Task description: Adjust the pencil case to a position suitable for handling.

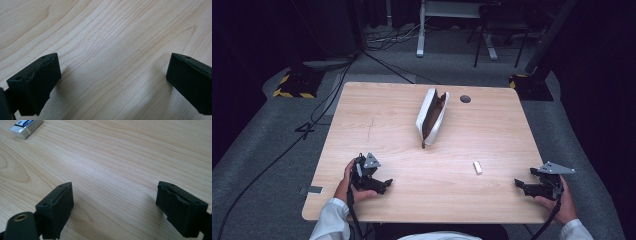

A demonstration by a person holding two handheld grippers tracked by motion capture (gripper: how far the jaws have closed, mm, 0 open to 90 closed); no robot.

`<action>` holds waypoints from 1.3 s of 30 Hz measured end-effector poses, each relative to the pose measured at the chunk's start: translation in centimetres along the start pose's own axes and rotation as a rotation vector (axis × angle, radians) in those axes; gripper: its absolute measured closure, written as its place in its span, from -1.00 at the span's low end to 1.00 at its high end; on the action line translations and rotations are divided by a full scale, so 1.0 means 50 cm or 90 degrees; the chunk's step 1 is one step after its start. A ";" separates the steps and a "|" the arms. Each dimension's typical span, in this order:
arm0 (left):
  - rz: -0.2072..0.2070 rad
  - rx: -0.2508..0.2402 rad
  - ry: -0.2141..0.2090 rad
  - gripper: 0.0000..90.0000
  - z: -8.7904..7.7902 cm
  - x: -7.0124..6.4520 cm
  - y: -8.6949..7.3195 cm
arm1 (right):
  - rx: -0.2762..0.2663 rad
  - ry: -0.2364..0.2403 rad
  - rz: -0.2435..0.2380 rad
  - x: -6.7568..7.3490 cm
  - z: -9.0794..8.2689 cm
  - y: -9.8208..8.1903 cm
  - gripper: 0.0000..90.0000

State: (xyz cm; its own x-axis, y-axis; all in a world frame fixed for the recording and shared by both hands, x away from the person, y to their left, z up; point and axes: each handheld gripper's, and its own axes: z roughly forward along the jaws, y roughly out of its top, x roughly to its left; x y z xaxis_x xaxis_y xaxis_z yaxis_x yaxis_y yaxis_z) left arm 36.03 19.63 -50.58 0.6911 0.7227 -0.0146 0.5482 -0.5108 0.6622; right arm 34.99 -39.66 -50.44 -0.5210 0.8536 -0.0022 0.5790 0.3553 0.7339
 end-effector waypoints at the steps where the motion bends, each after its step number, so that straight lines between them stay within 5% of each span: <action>1: -0.005 0.000 0.000 -1.00 0.001 -0.001 0.001 | 0.000 0.000 -0.001 0.000 0.000 0.000 -0.67; 7: -0.007 -0.002 0.003 -1.00 0.001 -0.002 0.001 | 0.001 0.000 -0.003 0.000 0.000 0.001 -0.66; 14: -0.003 -0.002 0.006 -0.99 0.001 -0.001 0.001 | 0.001 0.032 -0.046 0.028 0.014 0.016 -0.65; 25: -0.007 -0.001 0.006 -0.99 0.000 -0.006 -0.001 | 0.006 0.052 -0.051 0.036 0.027 0.029 -0.62; 33: -0.005 -0.003 0.005 -0.99 0.005 -0.021 0.005 | -0.004 0.125 -0.119 0.141 0.079 0.079 -0.37; 39: -0.002 -0.005 -0.001 -0.97 0.016 -0.040 0.017 | -0.011 0.146 -0.136 0.187 0.122 0.120 -0.15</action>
State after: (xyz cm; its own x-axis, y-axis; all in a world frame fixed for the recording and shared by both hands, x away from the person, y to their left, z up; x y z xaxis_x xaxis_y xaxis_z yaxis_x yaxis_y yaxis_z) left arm 35.49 17.37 -50.57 0.6894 0.7241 -0.0179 0.5471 -0.5044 0.6680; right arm 37.41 -27.24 -50.21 -0.7585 0.6516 -0.0051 0.4321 0.5089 0.7445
